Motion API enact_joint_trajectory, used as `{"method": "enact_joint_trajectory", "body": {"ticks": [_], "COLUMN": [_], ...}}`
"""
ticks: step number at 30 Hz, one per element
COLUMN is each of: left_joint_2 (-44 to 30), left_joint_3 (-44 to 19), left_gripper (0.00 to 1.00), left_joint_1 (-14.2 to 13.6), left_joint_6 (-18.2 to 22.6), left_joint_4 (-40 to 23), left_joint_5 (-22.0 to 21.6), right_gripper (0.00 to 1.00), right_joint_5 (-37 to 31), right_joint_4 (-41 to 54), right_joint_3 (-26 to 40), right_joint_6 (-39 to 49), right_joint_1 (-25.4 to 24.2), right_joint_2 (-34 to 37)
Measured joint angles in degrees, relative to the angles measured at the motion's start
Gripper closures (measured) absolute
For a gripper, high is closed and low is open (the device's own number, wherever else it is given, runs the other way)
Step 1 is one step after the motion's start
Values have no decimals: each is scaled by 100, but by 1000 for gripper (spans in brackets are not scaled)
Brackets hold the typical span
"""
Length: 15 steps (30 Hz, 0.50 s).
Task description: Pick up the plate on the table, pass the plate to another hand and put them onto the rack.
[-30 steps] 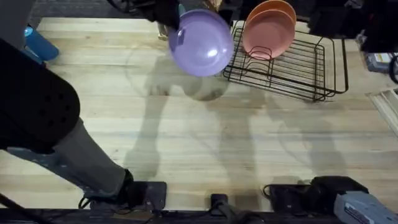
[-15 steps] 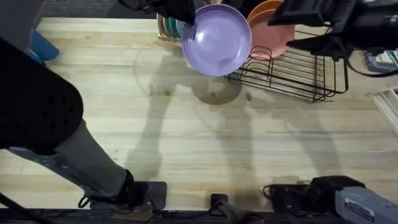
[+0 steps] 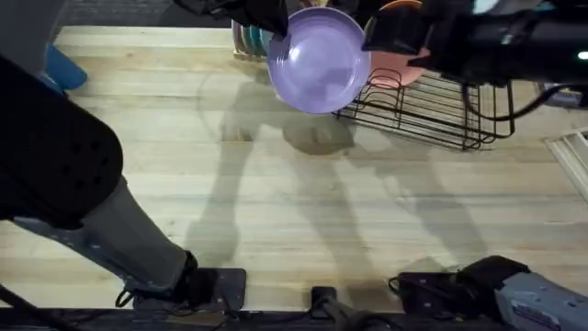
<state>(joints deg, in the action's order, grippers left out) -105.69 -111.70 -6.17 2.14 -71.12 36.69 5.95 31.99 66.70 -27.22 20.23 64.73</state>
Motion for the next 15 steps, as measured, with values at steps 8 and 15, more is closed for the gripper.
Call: {"method": "enact_joint_trajectory", "body": {"ticks": [8,15], "left_joint_2": [-2,0], "left_joint_3": [0,0], "left_gripper": [958,957], "left_joint_1": [0,0], "left_joint_6": [-1,1], "left_joint_4": [-1,1], "left_joint_5": [0,0], "right_gripper": [4,3], "right_joint_5": [-405,-489], "right_joint_4": [-282,-582], "right_joint_3": [0,0], "right_joint_6": [0,2], "right_joint_1": [286,286], "right_joint_2": [596,1002]}}
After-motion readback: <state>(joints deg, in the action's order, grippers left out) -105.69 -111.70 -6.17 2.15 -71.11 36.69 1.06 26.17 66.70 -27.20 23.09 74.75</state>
